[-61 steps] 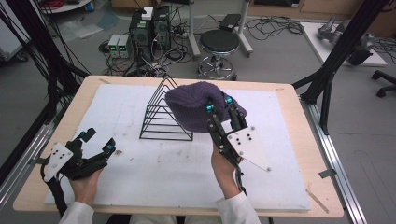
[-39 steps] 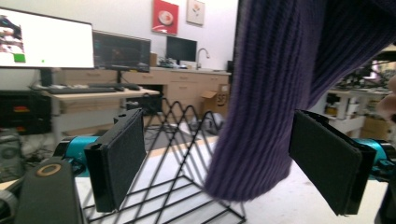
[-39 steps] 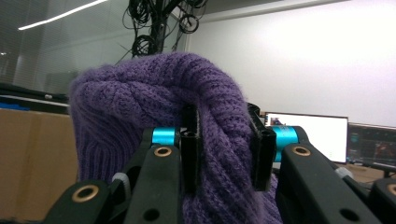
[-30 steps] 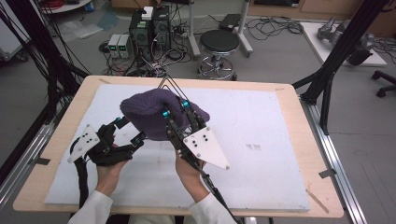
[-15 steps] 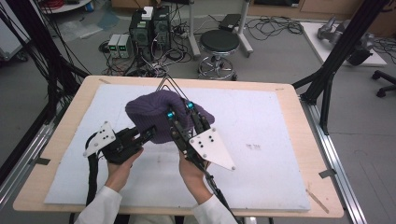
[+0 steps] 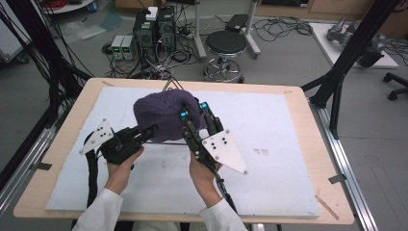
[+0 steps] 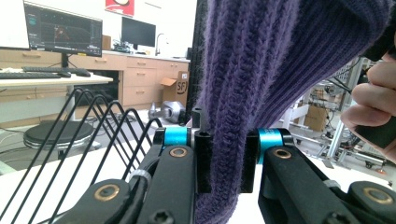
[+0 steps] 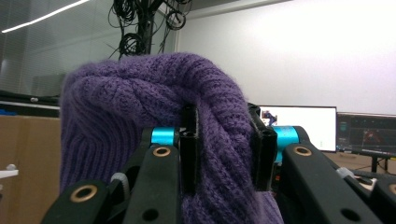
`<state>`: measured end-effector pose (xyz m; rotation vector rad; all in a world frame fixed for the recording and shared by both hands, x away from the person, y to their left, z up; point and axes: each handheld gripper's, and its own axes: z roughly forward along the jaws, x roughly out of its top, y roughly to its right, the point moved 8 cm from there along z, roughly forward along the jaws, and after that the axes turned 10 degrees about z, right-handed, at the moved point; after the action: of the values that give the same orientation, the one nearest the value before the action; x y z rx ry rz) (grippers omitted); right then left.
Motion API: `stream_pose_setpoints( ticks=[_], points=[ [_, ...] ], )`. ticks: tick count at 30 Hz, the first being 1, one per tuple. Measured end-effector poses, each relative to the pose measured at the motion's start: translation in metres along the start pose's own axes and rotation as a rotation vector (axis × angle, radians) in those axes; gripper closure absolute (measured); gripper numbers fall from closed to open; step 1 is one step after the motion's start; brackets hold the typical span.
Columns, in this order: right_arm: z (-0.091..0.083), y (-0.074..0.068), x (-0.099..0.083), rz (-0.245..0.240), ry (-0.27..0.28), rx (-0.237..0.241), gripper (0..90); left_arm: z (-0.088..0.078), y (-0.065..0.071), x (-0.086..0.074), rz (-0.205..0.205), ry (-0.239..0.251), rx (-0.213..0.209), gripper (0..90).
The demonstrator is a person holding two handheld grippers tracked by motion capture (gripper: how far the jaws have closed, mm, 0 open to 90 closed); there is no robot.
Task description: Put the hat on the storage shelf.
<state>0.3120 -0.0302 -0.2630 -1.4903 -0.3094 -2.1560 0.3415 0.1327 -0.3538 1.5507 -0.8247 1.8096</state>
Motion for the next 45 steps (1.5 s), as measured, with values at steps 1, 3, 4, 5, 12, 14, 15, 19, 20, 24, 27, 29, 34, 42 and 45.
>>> stream_pose_setpoints(
  ticks=[1, 3, 4, 5, 12, 14, 15, 19, 20, 24, 27, 29, 34, 42, 45],
  points=[
    [0.001, 0.000, 0.001, -0.001, -0.001, -0.004, 71.2, 0.000, 0.000, 0.001, -0.002, 0.002, 0.000, 82.0],
    [0.002, 0.001, 0.002, -0.003, -0.001, -0.006, 71.2, 0.001, -0.003, 0.004, 0.003, 0.002, 0.000, 81.9],
    [0.003, 0.001, 0.003, -0.009, 0.002, -0.007, 71.2, 0.001, -0.004, 0.006, 0.005, -0.001, -0.003, 81.9],
    [0.004, 0.002, 0.004, -0.011, 0.004, -0.009, 71.2, 0.001, -0.005, 0.009, 0.007, -0.001, -0.001, 81.9],
    [0.014, 0.004, 0.013, -0.024, 0.013, -0.016, 71.1, 0.004, -0.016, 0.025, 0.000, -0.003, 0.015, 81.7],
    [0.017, 0.005, 0.015, -0.024, 0.013, -0.020, 71.2, 0.005, -0.019, 0.030, 0.003, 0.001, 0.024, 81.7],
    [0.019, 0.005, 0.016, -0.025, 0.015, -0.024, 71.2, 0.006, -0.021, 0.032, 0.005, 0.002, 0.024, 81.7],
    [0.024, 0.007, 0.021, -0.027, 0.027, -0.034, 71.2, 0.010, -0.026, 0.042, 0.023, -0.007, 0.024, 81.7],
    [0.024, 0.008, 0.022, -0.027, 0.028, -0.038, 71.2, 0.011, -0.028, 0.047, 0.021, -0.007, 0.025, 81.7],
    [0.030, 0.010, 0.028, -0.022, 0.036, -0.048, 71.1, 0.018, -0.038, 0.060, 0.034, -0.023, 0.038, 81.7],
    [0.033, 0.011, 0.033, -0.028, 0.039, -0.053, 71.1, 0.023, -0.046, 0.069, 0.050, -0.023, 0.048, 81.7],
    [0.035, 0.012, 0.035, -0.033, 0.039, -0.056, 71.0, 0.026, -0.049, 0.072, 0.053, -0.028, 0.050, 81.7],
    [0.039, 0.016, 0.036, -0.038, 0.037, -0.070, 70.9, 0.034, -0.053, 0.072, 0.069, -0.032, 0.058, 81.6],
    [0.041, 0.023, 0.026, -0.028, -0.004, -0.087, 70.6, 0.041, -0.055, 0.059, 0.059, -0.069, 0.058, 81.3],
    [0.039, 0.025, 0.018, -0.024, -0.021, -0.093, 70.6, 0.040, -0.056, 0.048, 0.035, -0.080, 0.058, 81.3]
  ],
)
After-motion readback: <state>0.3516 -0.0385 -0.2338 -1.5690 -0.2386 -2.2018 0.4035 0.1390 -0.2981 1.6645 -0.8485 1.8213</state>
